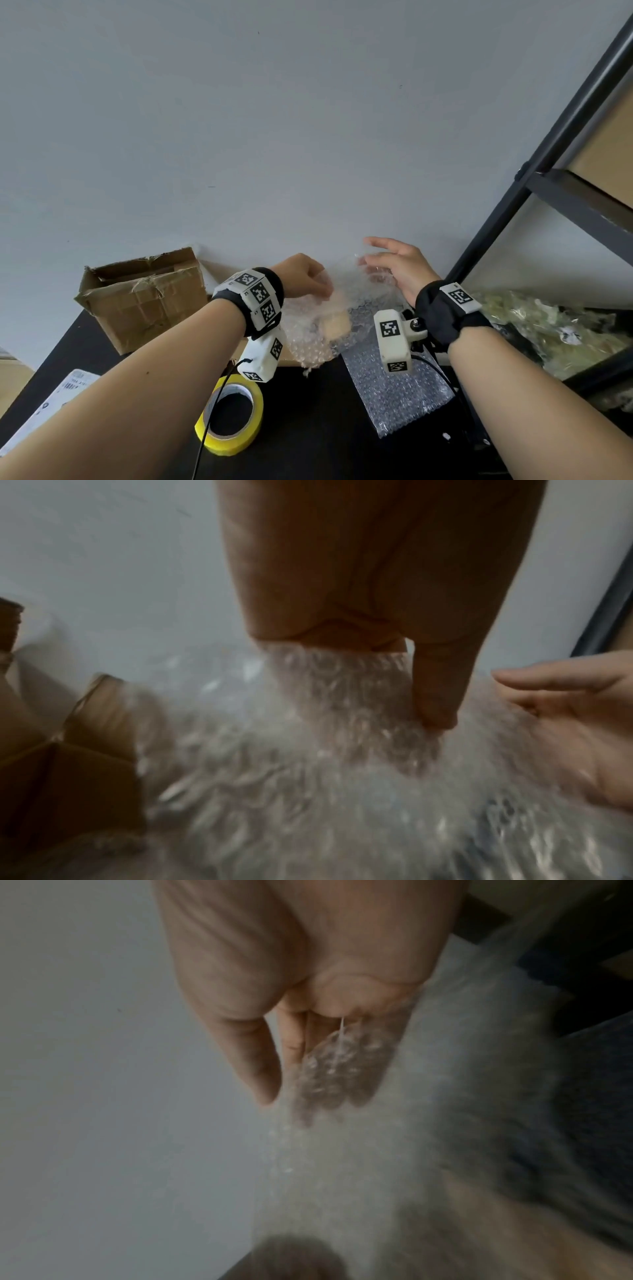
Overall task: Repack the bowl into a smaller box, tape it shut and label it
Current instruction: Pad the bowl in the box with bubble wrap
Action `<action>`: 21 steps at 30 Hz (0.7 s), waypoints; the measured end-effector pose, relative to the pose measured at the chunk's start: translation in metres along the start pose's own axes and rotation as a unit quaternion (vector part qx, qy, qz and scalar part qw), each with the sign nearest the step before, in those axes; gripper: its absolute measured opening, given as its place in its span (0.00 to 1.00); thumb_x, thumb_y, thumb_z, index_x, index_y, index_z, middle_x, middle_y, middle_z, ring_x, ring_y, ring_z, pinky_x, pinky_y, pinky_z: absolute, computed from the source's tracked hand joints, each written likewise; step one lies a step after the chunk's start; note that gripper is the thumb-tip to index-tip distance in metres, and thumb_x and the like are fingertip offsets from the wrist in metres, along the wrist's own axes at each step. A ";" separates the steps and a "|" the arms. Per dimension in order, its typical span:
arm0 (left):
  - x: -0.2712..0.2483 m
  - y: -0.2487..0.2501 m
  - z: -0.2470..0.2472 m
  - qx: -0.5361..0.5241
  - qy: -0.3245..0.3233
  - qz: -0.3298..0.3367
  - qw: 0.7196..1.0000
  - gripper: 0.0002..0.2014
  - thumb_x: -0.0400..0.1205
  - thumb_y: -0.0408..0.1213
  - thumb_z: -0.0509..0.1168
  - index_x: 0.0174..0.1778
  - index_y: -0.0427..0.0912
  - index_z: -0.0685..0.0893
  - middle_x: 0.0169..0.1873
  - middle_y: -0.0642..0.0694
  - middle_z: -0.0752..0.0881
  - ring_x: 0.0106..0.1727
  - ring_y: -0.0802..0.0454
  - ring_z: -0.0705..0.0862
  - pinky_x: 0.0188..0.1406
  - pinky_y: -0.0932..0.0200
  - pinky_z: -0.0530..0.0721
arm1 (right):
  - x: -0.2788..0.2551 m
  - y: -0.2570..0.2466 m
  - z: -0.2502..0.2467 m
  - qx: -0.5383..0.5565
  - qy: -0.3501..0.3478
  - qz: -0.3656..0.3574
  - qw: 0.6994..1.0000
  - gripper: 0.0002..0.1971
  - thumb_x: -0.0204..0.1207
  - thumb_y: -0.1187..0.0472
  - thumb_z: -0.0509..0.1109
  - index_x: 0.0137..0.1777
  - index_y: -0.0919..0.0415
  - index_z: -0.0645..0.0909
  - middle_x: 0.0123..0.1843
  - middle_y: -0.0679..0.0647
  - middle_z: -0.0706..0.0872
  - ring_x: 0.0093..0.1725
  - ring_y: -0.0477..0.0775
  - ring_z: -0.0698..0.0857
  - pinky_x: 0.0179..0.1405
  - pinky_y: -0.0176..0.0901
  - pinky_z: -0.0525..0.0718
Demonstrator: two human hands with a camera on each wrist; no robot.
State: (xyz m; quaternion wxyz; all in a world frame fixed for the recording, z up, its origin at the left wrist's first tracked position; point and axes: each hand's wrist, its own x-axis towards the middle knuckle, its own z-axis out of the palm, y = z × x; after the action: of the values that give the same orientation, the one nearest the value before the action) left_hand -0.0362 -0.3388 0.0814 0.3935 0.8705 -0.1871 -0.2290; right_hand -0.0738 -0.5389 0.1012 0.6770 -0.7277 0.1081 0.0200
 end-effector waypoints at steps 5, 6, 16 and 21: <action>-0.003 -0.003 -0.008 -0.161 0.031 0.007 0.986 0.03 0.81 0.35 0.68 0.43 0.41 0.83 0.39 0.49 0.89 0.36 0.57 0.88 0.44 0.62 0.86 | 0.002 0.005 -0.005 0.030 0.008 0.029 0.999 0.15 0.77 0.54 0.71 0.61 0.59 0.83 0.52 0.55 0.90 0.49 0.50 0.87 0.58 0.48 0.83; -0.004 -0.003 -0.010 -0.209 0.034 0.004 0.977 0.02 0.81 0.34 0.67 0.44 0.40 0.82 0.40 0.47 0.90 0.36 0.56 0.88 0.44 0.60 0.87 | 0.002 0.006 -0.005 0.035 0.007 0.038 0.999 0.16 0.77 0.51 0.70 0.60 0.58 0.84 0.54 0.54 0.89 0.51 0.50 0.87 0.56 0.47 0.83; -0.003 0.003 -0.012 -0.368 0.119 0.010 0.922 0.05 0.82 0.33 0.66 0.40 0.40 0.80 0.39 0.45 0.87 0.38 0.54 0.86 0.40 0.57 0.88 | -0.003 0.011 0.015 0.051 -0.062 0.059 0.995 0.09 0.79 0.64 0.68 0.57 0.58 0.85 0.41 0.56 0.91 0.40 0.51 0.89 0.41 0.40 0.86; -0.004 0.000 -0.014 -0.239 0.152 -0.016 0.959 0.04 0.82 0.37 0.66 0.43 0.44 0.85 0.29 0.51 0.80 0.21 0.62 0.74 0.18 0.72 0.72 | -0.002 0.007 0.011 0.059 -0.018 0.048 0.997 0.10 0.79 0.68 0.67 0.56 0.58 0.86 0.38 0.53 0.87 0.38 0.49 0.85 0.39 0.39 0.82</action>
State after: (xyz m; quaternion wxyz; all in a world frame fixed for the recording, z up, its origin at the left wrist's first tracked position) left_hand -0.0313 -0.3281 0.0905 0.6098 0.7788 -0.0507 -0.1381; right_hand -0.0758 -0.5284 0.0934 0.7188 -0.6801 0.1312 0.0591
